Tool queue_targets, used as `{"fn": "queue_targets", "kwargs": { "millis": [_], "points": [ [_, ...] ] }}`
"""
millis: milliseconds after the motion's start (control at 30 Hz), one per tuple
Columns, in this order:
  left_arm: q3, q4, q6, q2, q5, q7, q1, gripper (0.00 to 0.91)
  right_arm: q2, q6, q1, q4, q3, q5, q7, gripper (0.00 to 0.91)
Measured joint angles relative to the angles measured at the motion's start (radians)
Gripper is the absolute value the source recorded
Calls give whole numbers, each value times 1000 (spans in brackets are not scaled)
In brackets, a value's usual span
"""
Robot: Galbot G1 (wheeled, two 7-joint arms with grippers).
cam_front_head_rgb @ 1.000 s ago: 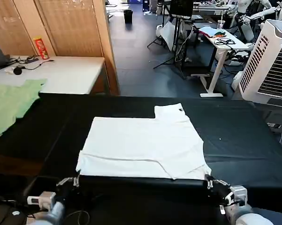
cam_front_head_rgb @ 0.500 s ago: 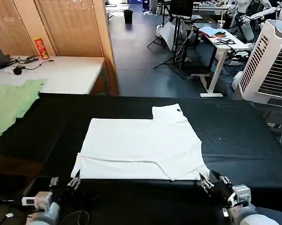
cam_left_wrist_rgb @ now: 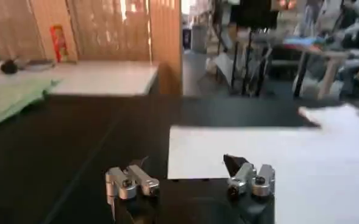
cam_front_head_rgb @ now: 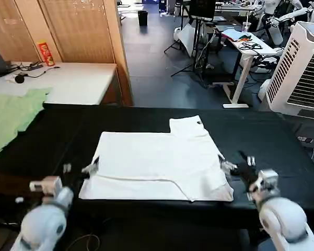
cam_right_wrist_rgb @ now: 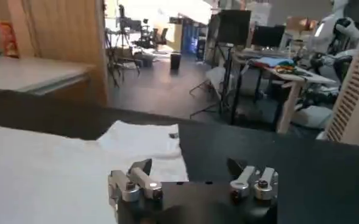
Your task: Fold and organize the clothes.
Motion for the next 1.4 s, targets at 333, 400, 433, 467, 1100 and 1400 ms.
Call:
{"fn": "queue_targets", "kwargs": {
  "millis": [333, 400, 433, 467, 1100, 1400],
  "points": [
    [180, 410, 86, -19, -67, -13, -434, 878, 92, -58, 308, -382, -151, 8, 8, 878],
    [204, 480, 98, -33, -72, -6, -490, 878, 107, -77, 341, -430, -155, 24, 16, 878],
    [216, 516, 105, -40, -72, 1, -518, 878, 113, -86, 354, -447, -156, 33, 19, 878],
    [224, 546, 111, -46, -71, 9, -541, 878, 118, -95, 365, -463, -158, 44, 20, 878],
    [282, 734, 176, -92, -16, 26, -657, 663, 142, -107, 429, -588, -198, 70, -61, 741],
    [282, 703, 189, -79, 4, 25, -627, 283, 157, -105, 430, -609, -200, 64, -73, 351]
  ]
}}
